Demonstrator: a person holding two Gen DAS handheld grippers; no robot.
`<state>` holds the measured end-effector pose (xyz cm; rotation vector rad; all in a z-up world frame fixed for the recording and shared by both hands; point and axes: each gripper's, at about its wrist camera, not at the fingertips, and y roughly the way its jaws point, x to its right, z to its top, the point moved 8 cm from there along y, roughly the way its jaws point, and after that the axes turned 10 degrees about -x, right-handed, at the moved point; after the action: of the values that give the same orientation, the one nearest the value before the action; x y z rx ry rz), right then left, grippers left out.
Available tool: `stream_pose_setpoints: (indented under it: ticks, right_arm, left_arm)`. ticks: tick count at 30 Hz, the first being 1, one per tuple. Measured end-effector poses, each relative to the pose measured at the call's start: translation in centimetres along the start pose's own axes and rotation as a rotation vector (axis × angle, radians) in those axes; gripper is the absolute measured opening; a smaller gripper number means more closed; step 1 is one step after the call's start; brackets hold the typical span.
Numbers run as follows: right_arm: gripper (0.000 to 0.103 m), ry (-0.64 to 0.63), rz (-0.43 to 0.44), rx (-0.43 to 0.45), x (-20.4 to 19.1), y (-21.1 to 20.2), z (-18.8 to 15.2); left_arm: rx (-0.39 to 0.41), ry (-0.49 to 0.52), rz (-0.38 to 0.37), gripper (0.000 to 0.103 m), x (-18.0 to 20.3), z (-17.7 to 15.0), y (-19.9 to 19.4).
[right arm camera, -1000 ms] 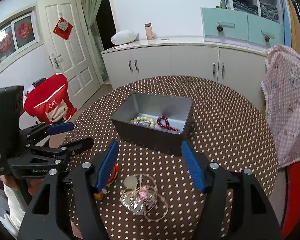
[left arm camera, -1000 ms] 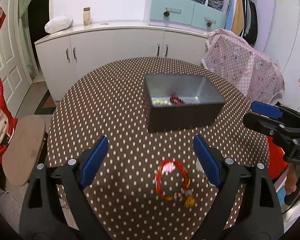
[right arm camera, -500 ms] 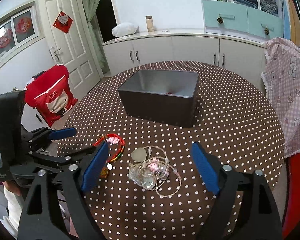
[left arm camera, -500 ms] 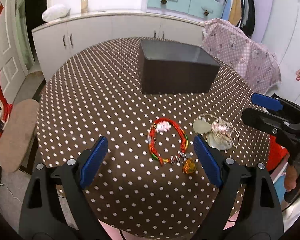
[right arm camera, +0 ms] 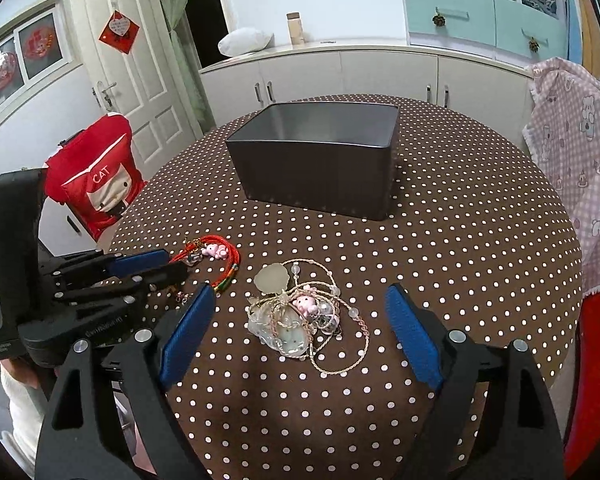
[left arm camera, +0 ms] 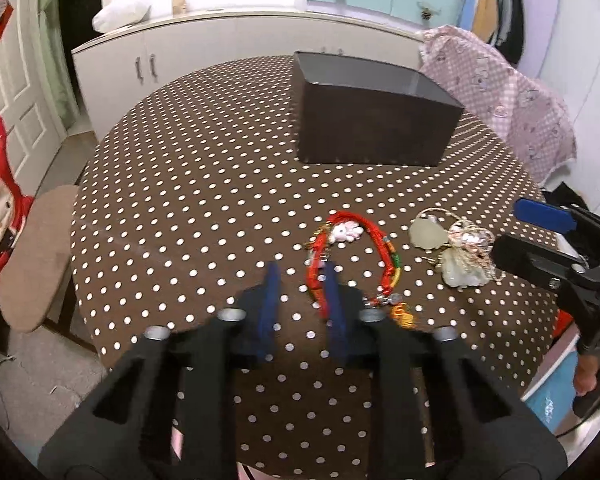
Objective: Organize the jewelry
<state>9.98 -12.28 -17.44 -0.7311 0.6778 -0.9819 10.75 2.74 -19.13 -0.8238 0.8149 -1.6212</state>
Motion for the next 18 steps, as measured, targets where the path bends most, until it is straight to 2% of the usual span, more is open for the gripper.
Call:
stream_pose_setpoints:
  ticks: [5,18]
  right_arm:
    - [0.083,-0.005,0.0,-0.003,-0.1,0.2,0.1]
    - [0.083,-0.015,-0.002,0.001,-0.6,0.3,0.6]
  left_arm:
    - [0.034,-0.001,-0.007,0.007,0.1,0.3,-0.6]
    - [0.076,0.0,-0.023,0.007,-0.4,0.9,-2.2]
